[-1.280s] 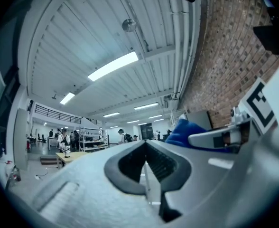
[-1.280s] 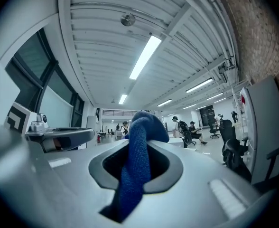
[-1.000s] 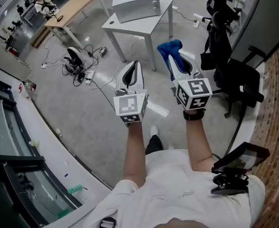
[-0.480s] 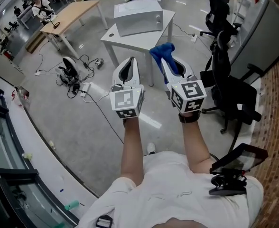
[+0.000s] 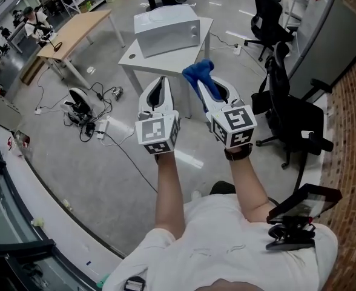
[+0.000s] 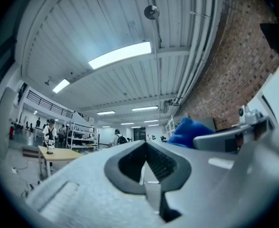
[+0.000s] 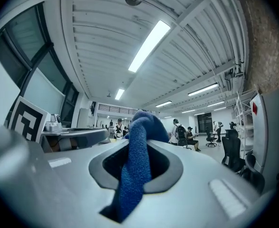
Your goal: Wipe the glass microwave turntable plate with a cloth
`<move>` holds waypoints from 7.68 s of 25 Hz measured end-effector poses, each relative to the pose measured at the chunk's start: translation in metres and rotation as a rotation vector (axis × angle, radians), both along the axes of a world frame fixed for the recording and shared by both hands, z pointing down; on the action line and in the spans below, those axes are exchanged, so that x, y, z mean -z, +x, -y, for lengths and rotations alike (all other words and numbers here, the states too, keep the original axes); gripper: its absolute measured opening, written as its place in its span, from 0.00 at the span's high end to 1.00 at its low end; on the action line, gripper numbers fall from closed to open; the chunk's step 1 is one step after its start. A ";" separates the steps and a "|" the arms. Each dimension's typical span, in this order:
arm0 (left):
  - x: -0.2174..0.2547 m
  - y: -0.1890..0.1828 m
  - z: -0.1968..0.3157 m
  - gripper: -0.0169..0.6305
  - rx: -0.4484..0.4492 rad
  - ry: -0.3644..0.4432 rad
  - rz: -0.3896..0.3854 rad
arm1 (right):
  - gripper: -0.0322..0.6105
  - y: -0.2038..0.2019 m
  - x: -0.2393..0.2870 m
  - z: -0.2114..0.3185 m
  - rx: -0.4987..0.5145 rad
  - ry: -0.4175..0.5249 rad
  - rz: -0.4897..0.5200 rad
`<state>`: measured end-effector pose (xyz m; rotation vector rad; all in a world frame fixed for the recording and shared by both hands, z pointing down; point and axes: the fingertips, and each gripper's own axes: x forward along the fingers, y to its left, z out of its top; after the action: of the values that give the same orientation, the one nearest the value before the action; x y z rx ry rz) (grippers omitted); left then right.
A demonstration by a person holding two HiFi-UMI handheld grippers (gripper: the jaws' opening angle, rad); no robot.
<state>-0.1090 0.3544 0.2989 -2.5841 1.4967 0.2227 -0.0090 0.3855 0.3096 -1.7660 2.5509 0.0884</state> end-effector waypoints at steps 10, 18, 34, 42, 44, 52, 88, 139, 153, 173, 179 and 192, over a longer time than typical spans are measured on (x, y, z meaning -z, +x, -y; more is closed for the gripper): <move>-0.032 0.018 0.066 0.97 0.038 -0.063 0.019 | 0.86 0.018 -0.026 0.068 0.035 -0.048 0.038; -0.007 0.061 0.150 0.97 0.078 -0.008 0.032 | 0.86 0.056 -0.021 0.167 0.075 -0.029 0.057; -0.056 0.124 0.243 0.97 0.112 -0.101 0.117 | 0.86 0.114 -0.071 0.270 0.196 -0.153 0.100; -0.063 0.114 0.306 0.97 0.136 -0.134 0.057 | 0.86 0.105 -0.084 0.317 0.181 -0.165 0.060; -0.060 0.123 0.325 0.97 0.109 -0.117 0.058 | 0.86 0.113 -0.078 0.335 0.153 -0.152 0.050; -0.037 0.122 0.409 0.97 0.055 -0.088 0.046 | 0.86 0.110 -0.050 0.421 0.118 -0.106 0.018; -0.018 0.098 0.658 0.97 0.274 0.018 0.044 | 0.86 0.073 -0.044 0.682 0.382 -0.089 0.028; -0.253 0.048 0.729 0.97 -0.017 -0.766 0.496 | 0.85 -0.056 -0.227 0.846 0.686 -0.443 -0.985; -0.258 0.044 0.737 0.97 0.041 -0.731 0.675 | 0.85 0.090 -0.216 0.911 0.396 -0.525 -1.042; -0.259 0.054 0.725 0.97 0.008 -0.725 0.632 | 0.85 0.123 -0.219 0.723 0.581 -0.636 -0.933; -0.258 0.052 0.723 0.97 -0.031 -0.773 0.500 | 0.85 0.065 -0.228 0.691 0.727 -0.623 -0.904; -0.256 0.056 0.726 0.98 -0.123 -0.882 0.414 | 0.85 -0.018 -0.235 0.725 0.817 -0.575 -0.887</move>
<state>-0.0525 -0.3711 0.5544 -3.0294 1.4728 -1.1343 -0.0265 -0.3393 0.5447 -0.5954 4.0605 0.1397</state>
